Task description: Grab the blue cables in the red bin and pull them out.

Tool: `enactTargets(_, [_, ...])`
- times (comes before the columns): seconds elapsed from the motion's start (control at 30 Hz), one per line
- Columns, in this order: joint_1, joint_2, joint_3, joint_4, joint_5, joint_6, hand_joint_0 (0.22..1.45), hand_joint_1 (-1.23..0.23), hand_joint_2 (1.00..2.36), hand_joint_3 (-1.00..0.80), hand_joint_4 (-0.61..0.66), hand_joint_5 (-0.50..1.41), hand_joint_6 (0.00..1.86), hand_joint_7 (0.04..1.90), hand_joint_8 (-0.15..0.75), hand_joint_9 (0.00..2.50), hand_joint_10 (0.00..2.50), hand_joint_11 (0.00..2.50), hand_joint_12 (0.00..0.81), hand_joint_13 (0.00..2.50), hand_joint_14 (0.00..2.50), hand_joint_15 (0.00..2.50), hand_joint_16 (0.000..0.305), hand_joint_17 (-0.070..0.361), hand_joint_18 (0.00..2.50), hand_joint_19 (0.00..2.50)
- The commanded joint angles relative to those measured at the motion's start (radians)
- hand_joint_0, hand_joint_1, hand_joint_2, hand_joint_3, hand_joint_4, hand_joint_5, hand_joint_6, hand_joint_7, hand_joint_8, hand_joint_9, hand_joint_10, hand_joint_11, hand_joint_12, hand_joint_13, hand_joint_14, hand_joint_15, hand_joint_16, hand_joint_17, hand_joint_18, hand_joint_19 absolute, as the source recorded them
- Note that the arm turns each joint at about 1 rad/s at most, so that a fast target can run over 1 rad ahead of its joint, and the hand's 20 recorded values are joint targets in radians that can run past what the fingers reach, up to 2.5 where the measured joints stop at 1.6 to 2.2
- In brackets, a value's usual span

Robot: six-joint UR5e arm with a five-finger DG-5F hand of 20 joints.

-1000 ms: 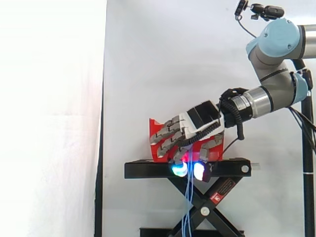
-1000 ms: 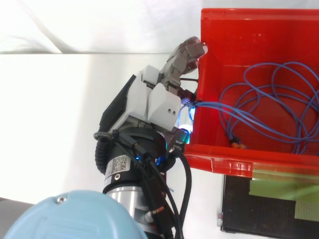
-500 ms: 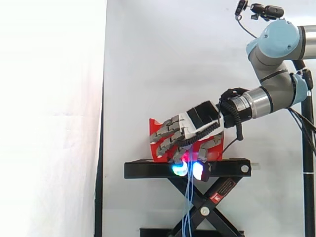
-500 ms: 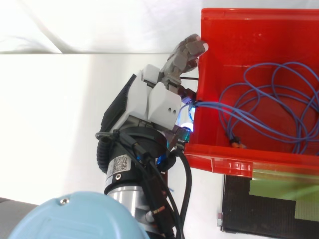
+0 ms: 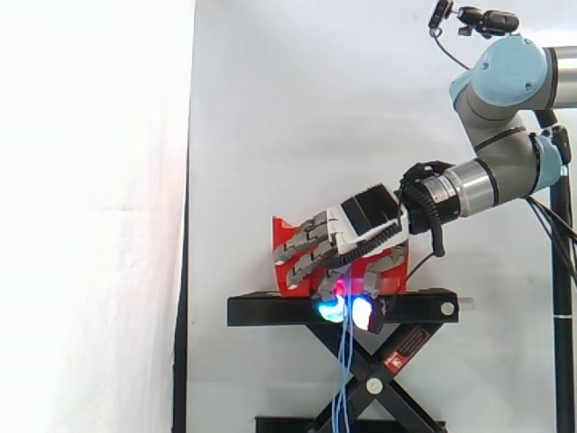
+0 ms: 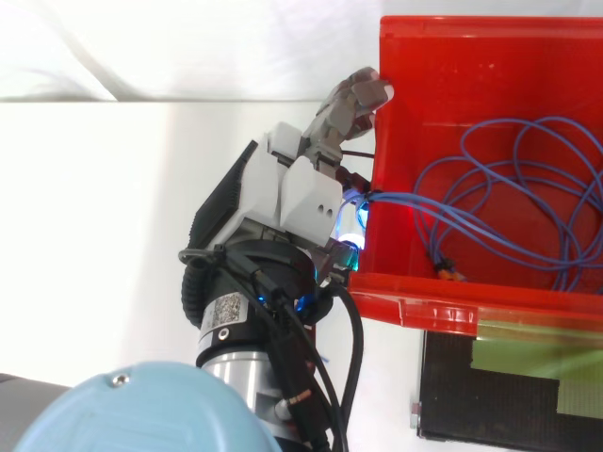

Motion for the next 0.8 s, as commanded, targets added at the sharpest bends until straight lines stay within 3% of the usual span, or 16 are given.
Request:
enactTargets(0.0, [0.001,0.000,0.000,-0.001,0.000,0.015,0.84,-0.84,1.00,-1.00,0.25,0.89,0.12,0.71,0.263,0.60,0.02,0.40,0.327,0.32,0.01,0.34,0.044,0.098,0.29,0.61])
enactTargets(0.77, [0.001,0.000,0.006,0.000,-0.003,0.038,0.84,-0.83,1.00,-1.00,0.27,0.89,0.00,0.74,0.264,0.60,0.01,0.40,0.327,0.32,0.01,0.34,0.044,0.098,0.29,0.61])
